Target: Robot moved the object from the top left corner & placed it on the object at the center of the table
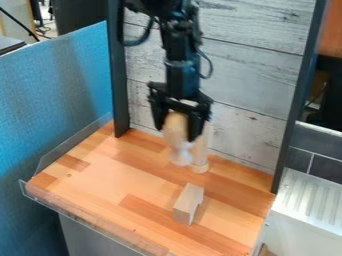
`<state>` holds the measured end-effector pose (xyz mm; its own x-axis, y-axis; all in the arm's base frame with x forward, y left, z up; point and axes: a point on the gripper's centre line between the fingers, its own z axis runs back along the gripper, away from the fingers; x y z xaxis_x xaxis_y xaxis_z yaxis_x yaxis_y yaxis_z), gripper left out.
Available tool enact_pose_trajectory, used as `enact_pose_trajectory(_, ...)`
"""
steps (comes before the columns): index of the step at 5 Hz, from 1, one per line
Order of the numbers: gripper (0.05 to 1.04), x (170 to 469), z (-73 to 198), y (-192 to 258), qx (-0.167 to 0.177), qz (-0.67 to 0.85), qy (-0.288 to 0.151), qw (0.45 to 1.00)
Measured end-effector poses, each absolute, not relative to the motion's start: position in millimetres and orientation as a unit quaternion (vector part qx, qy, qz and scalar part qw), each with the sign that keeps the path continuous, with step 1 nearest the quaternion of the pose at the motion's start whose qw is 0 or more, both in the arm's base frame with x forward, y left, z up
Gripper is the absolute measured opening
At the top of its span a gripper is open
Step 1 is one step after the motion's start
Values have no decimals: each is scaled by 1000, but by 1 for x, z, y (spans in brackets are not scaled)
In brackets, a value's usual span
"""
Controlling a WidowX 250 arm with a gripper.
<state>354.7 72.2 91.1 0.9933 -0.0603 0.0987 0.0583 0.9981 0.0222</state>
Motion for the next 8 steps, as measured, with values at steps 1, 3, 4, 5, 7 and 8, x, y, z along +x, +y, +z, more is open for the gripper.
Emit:
enact_pose_trajectory(1,910,362,82,63,12,-58,-58,997)
enact_pose_trajectory(3,910,362,55,58,10,-105,-53,993)
enact_pose_trajectory(4,910,348,37,54,4,-125,-40,991)
enact_pose_trajectory(5,909,336,27,48,3,-148,-43,988)
enact_pose_trajectory(7,909,333,27,42,0,-162,-56,985)
enact_pose_trajectory(8,910,337,30,42,-1,-161,-66,985)
